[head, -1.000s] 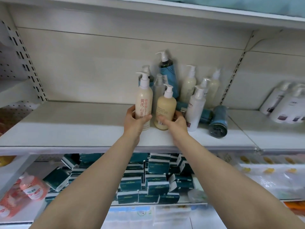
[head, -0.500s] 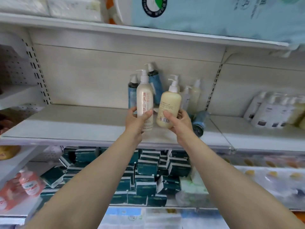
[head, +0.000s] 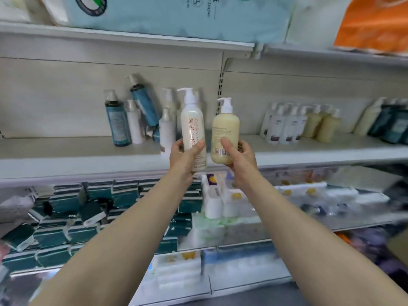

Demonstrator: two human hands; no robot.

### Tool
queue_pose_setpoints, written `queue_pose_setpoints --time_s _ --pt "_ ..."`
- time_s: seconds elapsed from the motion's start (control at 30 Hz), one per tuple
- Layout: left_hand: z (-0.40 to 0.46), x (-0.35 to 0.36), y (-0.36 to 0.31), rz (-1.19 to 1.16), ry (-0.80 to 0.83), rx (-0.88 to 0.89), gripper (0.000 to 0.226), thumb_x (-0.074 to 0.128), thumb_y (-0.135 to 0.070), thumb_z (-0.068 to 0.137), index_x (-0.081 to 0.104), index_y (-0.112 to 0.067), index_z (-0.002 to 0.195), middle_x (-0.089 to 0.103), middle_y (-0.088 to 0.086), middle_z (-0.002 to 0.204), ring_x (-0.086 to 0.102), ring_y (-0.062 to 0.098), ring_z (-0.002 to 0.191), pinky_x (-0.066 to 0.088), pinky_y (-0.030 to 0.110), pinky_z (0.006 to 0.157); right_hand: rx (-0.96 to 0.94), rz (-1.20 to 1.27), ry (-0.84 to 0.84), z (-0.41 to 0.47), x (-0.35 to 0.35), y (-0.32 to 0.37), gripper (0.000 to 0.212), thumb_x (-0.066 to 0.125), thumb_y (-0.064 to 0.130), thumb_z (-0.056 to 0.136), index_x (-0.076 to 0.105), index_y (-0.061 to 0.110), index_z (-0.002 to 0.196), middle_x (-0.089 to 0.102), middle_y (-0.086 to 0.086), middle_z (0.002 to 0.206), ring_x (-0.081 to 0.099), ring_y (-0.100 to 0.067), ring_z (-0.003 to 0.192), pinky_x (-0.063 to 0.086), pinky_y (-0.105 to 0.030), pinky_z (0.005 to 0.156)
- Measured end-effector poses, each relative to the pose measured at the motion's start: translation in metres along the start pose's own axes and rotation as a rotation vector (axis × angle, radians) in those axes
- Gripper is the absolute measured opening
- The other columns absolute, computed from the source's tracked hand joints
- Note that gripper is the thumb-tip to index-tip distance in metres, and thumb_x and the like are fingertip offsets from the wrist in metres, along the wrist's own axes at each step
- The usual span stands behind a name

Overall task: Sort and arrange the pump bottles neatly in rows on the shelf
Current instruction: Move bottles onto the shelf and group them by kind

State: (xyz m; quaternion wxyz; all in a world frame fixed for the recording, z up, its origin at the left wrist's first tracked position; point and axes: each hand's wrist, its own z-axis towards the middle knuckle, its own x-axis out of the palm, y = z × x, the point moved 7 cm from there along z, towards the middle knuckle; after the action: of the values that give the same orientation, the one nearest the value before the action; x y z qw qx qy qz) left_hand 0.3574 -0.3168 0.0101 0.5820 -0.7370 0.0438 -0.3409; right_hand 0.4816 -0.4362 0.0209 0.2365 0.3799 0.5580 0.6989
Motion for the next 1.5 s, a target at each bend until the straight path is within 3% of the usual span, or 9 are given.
queue_pose_setpoints --time_s 0.27,0.37,0.53,0.67,0.8,0.93,1.13,1.4,1.5 --pt "-0.042 0.098 0.058 -0.001 0.100 -0.082 0.069 0.086 -0.021 0.076 0.046 -0.025 0.132 0.068 0.004 0.117 0.069 0.027 0.101 0.058 0.055 0.084 -0.018 -0.023 -0.144 -0.023 -0.120 0.024 0.059 0.086 0.039 0.077 0.060 0.015 0.124 0.074 -0.006 0.112 0.073 -0.021 0.096 0.060 -0.030 0.070" --pt "-0.050 0.125 0.077 0.026 0.124 -0.113 0.068 0.084 -0.022 0.078 0.045 -0.025 0.133 0.067 0.002 0.116 0.067 0.025 0.101 0.057 0.054 0.087 -0.020 0.001 -0.193 -0.025 -0.156 0.026 0.065 0.088 0.041 0.073 0.059 0.019 0.126 0.073 -0.005 0.116 0.073 -0.023 0.102 0.061 -0.041 0.084" --pt "-0.046 0.167 0.102 0.038 0.168 -0.151 0.066 0.083 -0.021 0.078 0.046 -0.028 0.132 0.066 0.000 0.117 0.065 0.020 0.100 0.056 0.050 0.090 -0.044 0.029 -0.304 -0.018 -0.210 0.036 0.057 0.085 0.034 0.079 0.060 0.015 0.127 0.072 -0.009 0.116 0.073 -0.026 0.098 0.057 -0.031 0.063" --pt "-0.031 0.205 0.120 0.065 0.207 -0.158 0.067 0.084 -0.022 0.078 0.046 -0.026 0.133 0.066 -0.001 0.115 0.066 0.018 0.097 0.057 0.049 0.088 -0.040 0.031 -0.375 0.002 -0.246 0.040 0.058 0.087 0.033 0.077 0.060 0.016 0.125 0.072 -0.009 0.116 0.073 -0.029 0.099 0.062 -0.048 0.077" --pt "0.000 0.249 0.136 0.033 0.250 -0.163 0.065 0.083 -0.021 0.079 0.046 -0.024 0.132 0.066 0.000 0.117 0.066 0.017 0.096 0.058 0.044 0.079 -0.065 0.014 -0.414 0.031 -0.276 0.050 0.057 0.087 0.032 0.077 0.059 0.017 0.125 0.072 -0.008 0.116 0.073 -0.028 0.100 0.058 -0.034 0.064" --pt "0.034 0.295 0.156 0.021 0.275 -0.148 0.059 0.086 -0.020 0.075 0.050 -0.026 0.122 0.067 0.002 0.118 0.068 0.022 0.101 0.056 0.054 0.090 -0.096 -0.023 -0.433 0.070 -0.307 0.062 0.044 0.086 0.030 0.078 0.060 0.022 0.112 0.072 -0.007 0.115 0.072 -0.024 0.096 0.054 -0.031 0.064" --pt "0.082 0.347 0.171 0.011 0.303 -0.151 0.062 0.087 -0.019 0.074 0.053 -0.024 0.125 0.067 -0.002 0.118 0.069 0.020 0.100 0.057 0.053 0.087 -0.120 -0.041 -0.460 0.130 -0.338 0.077 0.059 0.087 0.025 0.077 0.055 0.016 0.126 0.070 -0.005 0.118 0.072 -0.022 0.103 0.060 -0.042 0.090" --pt "0.115 0.381 0.187 0.036 0.312 -0.123 0.075 0.088 -0.019 0.071 0.050 -0.021 0.135 0.067 -0.001 0.120 0.069 0.023 0.104 0.056 0.053 0.092 -0.128 -0.071 -0.479 0.188 -0.373 0.074 0.064 0.089 0.020 0.074 0.053 0.017 0.128 0.068 -0.004 0.118 0.069 -0.023 0.106 0.058 -0.046 0.094" --pt "0.124 0.391 0.189 0.022 0.285 -0.100 0.073 0.089 -0.019 0.070 0.051 -0.021 0.132 0.069 0.001 0.118 0.071 0.021 0.097 0.057 0.051 0.090 -0.121 -0.096 -0.484 0.208 -0.386 0.077 0.057 0.085 0.020 0.079 0.053 0.016 0.127 0.069 -0.001 0.116 0.069 -0.014 0.098 0.059 -0.030 0.080"
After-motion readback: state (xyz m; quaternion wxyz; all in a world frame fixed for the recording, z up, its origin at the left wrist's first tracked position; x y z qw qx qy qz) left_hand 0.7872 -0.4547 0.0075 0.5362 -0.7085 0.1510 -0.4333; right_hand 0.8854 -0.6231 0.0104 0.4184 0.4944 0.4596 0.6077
